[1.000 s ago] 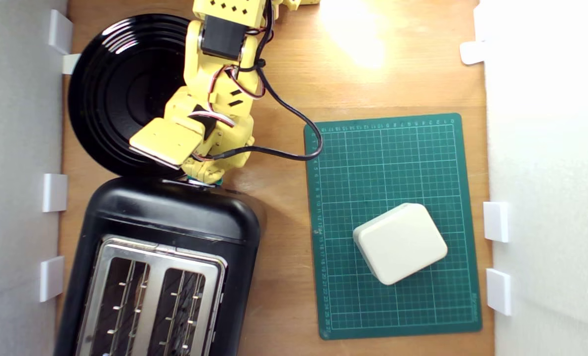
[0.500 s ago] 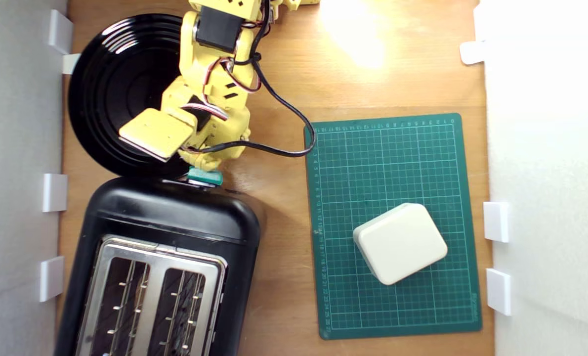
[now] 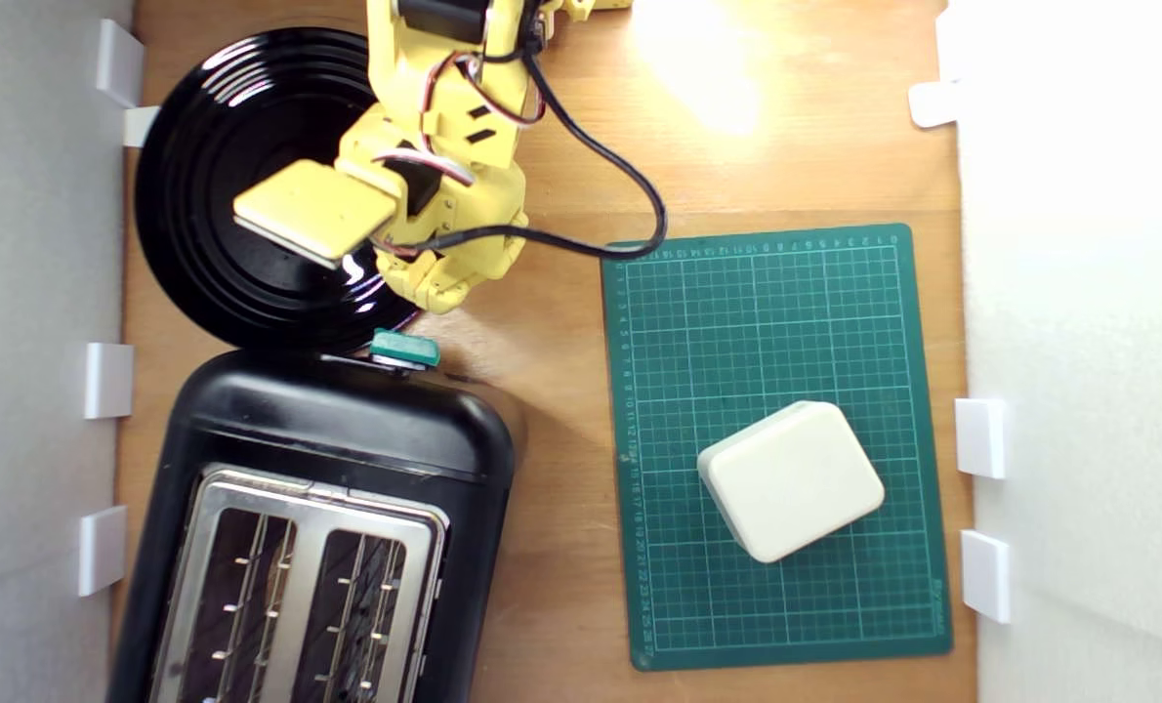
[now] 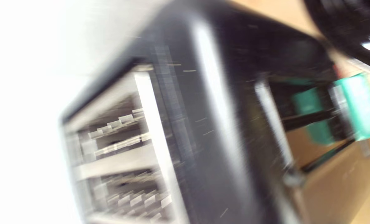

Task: Start toaster

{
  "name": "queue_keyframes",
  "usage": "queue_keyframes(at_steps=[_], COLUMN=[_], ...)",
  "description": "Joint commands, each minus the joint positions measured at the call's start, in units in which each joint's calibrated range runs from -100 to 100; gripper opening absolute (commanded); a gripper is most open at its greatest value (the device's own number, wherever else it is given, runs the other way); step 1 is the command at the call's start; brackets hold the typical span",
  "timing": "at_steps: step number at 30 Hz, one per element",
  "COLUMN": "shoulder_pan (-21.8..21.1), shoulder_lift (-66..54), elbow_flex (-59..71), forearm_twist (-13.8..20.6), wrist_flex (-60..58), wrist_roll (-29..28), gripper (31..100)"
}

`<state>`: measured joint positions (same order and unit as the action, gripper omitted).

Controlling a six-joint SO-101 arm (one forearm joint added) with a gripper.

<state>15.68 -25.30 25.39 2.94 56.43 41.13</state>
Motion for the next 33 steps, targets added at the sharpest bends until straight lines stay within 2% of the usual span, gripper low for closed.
queue_keyframes(at_steps=[1,6,12,14,16,19,27,33], shoulder_pan=[-0.6,-4.25,-9.01,-9.97,-9.81,-9.89,-10.05,-10.05], shoulder_lift=[-10.83,-19.49,-32.48,-36.9,-40.98,-46.3,-60.46,-71.53], elbow_flex=[-2.18,1.09,12.36,17.09,21.72,28.26,49.98,64.16], forearm_twist=[-4.81,-5.28,-5.47,-7.16,-11.0,-13.07,-12.13,-12.79], wrist_flex=[3.57,4.77,4.52,4.43,4.35,4.17,-4.05,-4.48], wrist_roll=[-1.15,-6.76,-12.32,-13.58,-13.68,-13.68,-13.05,-10.8], gripper=[31.4,31.4,31.4,31.4,31.4,31.4,31.4,31.4])
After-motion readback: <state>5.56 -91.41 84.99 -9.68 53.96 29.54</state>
